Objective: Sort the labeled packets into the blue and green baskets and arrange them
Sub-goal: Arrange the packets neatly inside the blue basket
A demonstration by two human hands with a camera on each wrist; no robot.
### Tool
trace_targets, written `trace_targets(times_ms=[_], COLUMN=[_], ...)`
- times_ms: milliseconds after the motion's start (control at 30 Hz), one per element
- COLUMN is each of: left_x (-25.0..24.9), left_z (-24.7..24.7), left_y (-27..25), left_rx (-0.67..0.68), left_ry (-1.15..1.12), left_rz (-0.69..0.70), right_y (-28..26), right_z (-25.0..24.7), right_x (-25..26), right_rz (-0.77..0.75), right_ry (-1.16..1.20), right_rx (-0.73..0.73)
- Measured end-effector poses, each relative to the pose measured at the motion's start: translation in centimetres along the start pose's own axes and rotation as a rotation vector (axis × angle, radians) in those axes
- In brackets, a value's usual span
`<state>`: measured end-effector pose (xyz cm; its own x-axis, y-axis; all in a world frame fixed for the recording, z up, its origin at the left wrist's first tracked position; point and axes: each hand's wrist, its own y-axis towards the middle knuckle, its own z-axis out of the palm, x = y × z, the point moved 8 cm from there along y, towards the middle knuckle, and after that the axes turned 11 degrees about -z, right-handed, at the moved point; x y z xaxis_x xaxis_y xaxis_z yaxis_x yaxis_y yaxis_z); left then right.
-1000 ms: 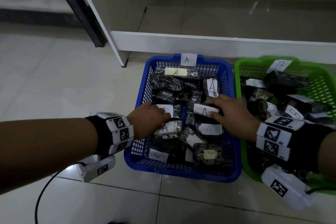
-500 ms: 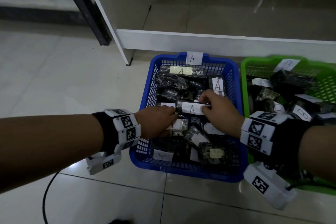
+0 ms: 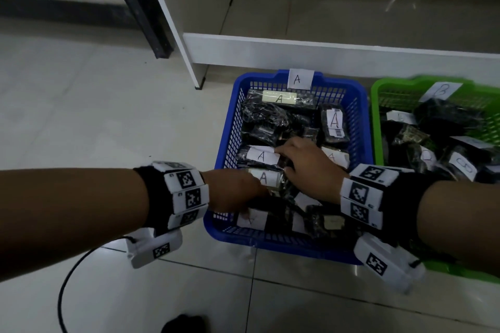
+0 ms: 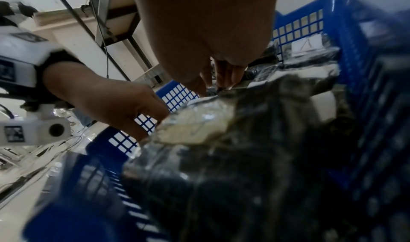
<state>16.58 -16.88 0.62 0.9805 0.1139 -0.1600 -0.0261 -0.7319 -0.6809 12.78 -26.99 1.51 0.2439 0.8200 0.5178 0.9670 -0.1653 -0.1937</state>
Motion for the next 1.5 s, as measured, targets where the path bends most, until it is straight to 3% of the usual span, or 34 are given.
trace_targets(times_ms=[133, 300, 400, 567, 700, 833, 1000, 1233, 1333, 1500], left_x=[0.0, -0.1, -1.5, -3.3, -3.6, -2.6, -0.6, 0.3, 0.3, 0.1], left_z=[-0.6, -0.2, 0.4, -0.6, -0.9, -2.5, -3.1, 0.5, 0.2, -0.5], left_y=[0.2, 0.2, 0.3, 0.8, 1.1, 1.2, 1.0, 0.3, 0.2, 0.5], left_rx=[-0.066, -0.021, 0.066, 0.052, 0.118, 0.111, 0.192, 0.173, 0.045, -0.056], left_ry=[0.138, 0.086, 0.176, 0.291, 0.278, -0.085, -0.461, -0.037, 0.163, 0.173], left_rz=[-0.042, 0.001, 0.090, 0.125, 0.111, 0.048, -0.079, -0.102, -0.099, -0.122], right_y=[-2.7, -7.8, -9.5, -9.2, -8.5, -8.4, -8.6, -8.0, -7.9, -7.6], right_z=[-1.4, -0.1, 0.5, -1.3, -4.0, -5.9, -5.8, -5.3, -5.3, -5.9], right_x=[0.5, 1.2, 0.8, -1.1, -3.2, -5.2, -4.9, -5.1, -5.1, -5.2], right_rz=[-0.024, -0.114, -0.122, 0.011, 0.173, 0.292, 0.327, 0.340, 0.328, 0.306], right_ry=[0.063, -0.033, -0.098, 0.115, 0.365, 0.544, 0.659, 0.621, 0.621, 0.625], right_rx=[0.072, 0.609, 0.717, 0.526, 0.251, 0.000, -0.032, -0.052, -0.064, -0.079])
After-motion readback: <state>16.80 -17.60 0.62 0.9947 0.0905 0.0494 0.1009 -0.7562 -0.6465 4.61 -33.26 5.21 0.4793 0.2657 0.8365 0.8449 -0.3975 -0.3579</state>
